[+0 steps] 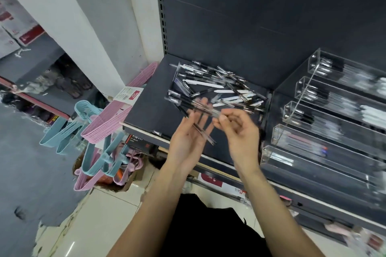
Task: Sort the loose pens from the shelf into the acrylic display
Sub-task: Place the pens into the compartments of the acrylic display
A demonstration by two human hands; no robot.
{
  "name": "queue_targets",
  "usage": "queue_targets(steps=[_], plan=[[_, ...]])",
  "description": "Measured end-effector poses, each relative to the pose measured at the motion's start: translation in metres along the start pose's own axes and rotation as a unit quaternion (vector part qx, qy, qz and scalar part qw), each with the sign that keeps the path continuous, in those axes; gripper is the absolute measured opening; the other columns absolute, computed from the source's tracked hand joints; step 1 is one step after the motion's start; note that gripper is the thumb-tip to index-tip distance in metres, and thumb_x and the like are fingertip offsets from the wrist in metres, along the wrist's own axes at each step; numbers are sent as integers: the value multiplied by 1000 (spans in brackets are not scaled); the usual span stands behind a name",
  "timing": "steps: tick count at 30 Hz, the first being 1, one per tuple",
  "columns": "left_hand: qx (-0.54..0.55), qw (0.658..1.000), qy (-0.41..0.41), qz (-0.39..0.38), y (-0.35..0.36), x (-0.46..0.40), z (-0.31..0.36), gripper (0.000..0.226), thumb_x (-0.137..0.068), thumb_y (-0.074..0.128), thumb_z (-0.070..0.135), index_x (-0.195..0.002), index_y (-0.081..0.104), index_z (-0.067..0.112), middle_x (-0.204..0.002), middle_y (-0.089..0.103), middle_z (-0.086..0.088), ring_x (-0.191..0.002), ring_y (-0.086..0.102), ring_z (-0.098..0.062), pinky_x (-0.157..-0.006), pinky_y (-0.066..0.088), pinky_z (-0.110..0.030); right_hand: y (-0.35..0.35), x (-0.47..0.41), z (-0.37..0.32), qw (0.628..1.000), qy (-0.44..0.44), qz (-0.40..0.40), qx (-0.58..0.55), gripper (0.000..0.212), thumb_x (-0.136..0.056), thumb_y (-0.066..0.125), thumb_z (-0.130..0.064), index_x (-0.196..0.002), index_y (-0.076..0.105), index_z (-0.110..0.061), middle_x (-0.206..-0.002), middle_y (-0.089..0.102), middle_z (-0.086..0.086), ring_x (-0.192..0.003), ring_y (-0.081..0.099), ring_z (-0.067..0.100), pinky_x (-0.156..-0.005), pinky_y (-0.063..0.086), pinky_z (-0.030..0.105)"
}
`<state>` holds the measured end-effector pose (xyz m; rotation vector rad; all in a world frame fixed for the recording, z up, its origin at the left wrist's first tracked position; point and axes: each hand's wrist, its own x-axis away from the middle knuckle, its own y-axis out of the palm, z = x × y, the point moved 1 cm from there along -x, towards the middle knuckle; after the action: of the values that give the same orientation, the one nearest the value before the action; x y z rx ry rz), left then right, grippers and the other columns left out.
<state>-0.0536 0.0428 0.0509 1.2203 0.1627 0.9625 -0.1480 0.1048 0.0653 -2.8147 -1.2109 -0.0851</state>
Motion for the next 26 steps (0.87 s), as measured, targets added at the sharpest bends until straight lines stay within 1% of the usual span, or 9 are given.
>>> queue_targets(steps=[5,8,11,14,17,19,21,23,26], plan=[[-6,1000,-7,-14,12,-12,-16,31,-101,33,15,-124,53,14,-118,68,1,-114,62,-13,-93,52,-29,-17,20,3,993,-36,40,104,23,-84,68,-5,-88,63,-27,-81,69,-17,-81,66,-1,-76,50,13],[-70,997,16,2,17,-13,-28,25,-102,33,11,-113,57,9,-104,72,-1,-106,66,-15,-100,47,-32,-28,28,5,998,28,29,50,17,-85,67,-6,-89,64,-23,-84,70,-8,-78,68,6,-71,57,25],[-122,992,16,-4,28,-9,-49,24,-102,35,11,-113,55,5,-98,73,-1,-104,67,-14,-101,47,-30,-44,39,10,994,98,33,-44,12,-85,65,-1,-91,64,-12,-86,69,5,-77,68,11,-64,57,26],[-164,986,-10,-13,38,-5,-76,25,-102,35,13,-113,57,8,-103,72,-1,-107,65,-16,-100,48,-29,-71,45,13,993,89,66,-46,15,-82,68,2,-89,65,-11,-85,71,9,-79,69,20,-68,57,25],[-281,958,-52,-14,43,-4,-99,25,-97,46,17,-114,63,10,-106,72,2,-104,65,-12,-91,53,-26,-118,42,13,994,66,82,-7,18,-82,68,0,-87,65,-17,-80,72,3,-78,69,19,-72,55,24],[-371,926,-70,-2,47,-1,-114,22,-90,58,21,-104,69,8,-100,74,3,-90,67,-10,-74,55,-20,-154,40,11,996,67,56,19,17,-85,65,-1,-88,62,-17,-78,71,4,-75,70,18,-72,56,25],[-413,908,-67,19,53,5,-131,24,-77,67,25,-90,72,6,-82,73,-2,-75,67,-11,-65,52,-17,-186,40,10,996,78,16,34,13,-88,63,-4,-89,61,-16,-82,71,5,-74,71,16,-72,57,24],[-419,905,-58,49,62,11,-152,18,-68,69,27,-72,74,10,-67,70,-1,-64,66,-9,-65,53,-17,-215,41,10,993,65,-10,96,11,-88,63,-10,-89,61,-21,-85,71,-4,-79,69,8,-75,54,19],[-387,917,-46,89,73,17,-181,23,-77,65,21,-55,74,19,-67,72,5,-63,66,-4,-68,54,-16,-259,32,7,987,-1,33,159,8,-88,64,-17,-91,63,-24,-95,69,-13,-87,64,1,-76,49,14]])
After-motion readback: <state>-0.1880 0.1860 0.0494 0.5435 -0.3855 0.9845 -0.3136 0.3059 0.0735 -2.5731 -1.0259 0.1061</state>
